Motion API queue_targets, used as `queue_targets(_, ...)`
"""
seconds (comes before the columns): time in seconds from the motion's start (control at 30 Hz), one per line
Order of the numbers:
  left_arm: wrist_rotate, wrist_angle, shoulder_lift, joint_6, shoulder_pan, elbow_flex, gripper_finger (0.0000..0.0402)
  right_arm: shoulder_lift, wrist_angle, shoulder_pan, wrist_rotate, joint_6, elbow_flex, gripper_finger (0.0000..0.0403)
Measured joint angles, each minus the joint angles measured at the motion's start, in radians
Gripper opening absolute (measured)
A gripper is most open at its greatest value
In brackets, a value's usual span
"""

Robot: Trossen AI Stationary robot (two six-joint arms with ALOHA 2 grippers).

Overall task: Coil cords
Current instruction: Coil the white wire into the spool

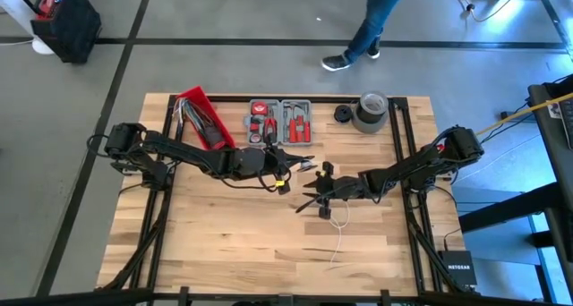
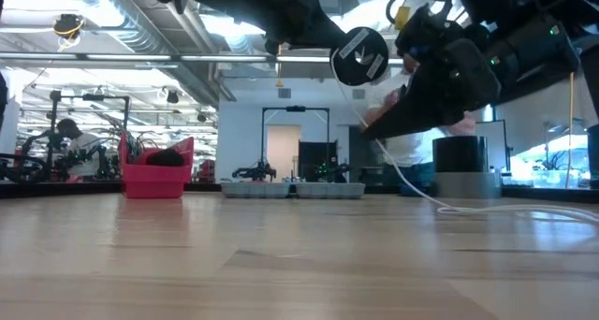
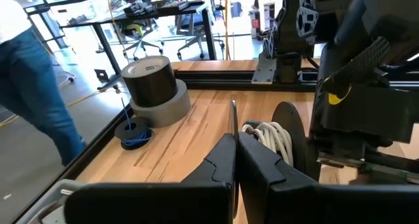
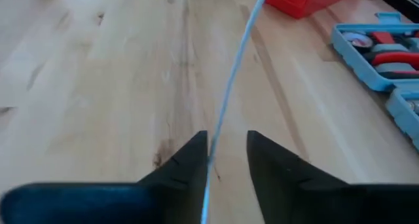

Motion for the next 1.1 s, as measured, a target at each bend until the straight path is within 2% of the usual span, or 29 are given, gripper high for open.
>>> queue_targets(0.17,0.000,0.000,0.000,0.000,-0.002,0.000,0.0000,-0.009,-0.071,0.000,0.028,-0.030,0.000,0.0016)
queue_targets(0.4,0.000,-0.008,-0.018,0.016,-0.023,0.000,0.0000,-0.097,-0.363,0.000,0.284,0.029,0.000,0.0008)
queue_targets(0.57,0.000,-0.008,-0.034,0.039,-0.042,0.000,0.0000,-0.212,-0.498,0.001,0.371,0.057,0.001,0.0010)
queue_targets(0.67,0.002,-0.020,-0.035,0.053,-0.042,0.000,0.0000,-0.305,-0.530,0.002,0.366,0.058,-0.001,0.0005)
queue_targets(0.9,0.005,-0.057,-0.033,0.053,-0.018,0.000,0.0000,-0.492,-0.508,0.007,0.276,0.091,-0.001,0.0006)
queue_targets(1.0,0.023,-0.058,-0.020,0.062,-0.014,0.000,0.0000,-0.517,-0.446,0.007,0.243,0.102,-0.001,0.0003)
queue_targets(1.1,0.038,-0.051,-0.008,0.078,-0.010,0.000,0.0000,-0.518,-0.351,0.007,0.165,0.106,-0.001,0.0003)
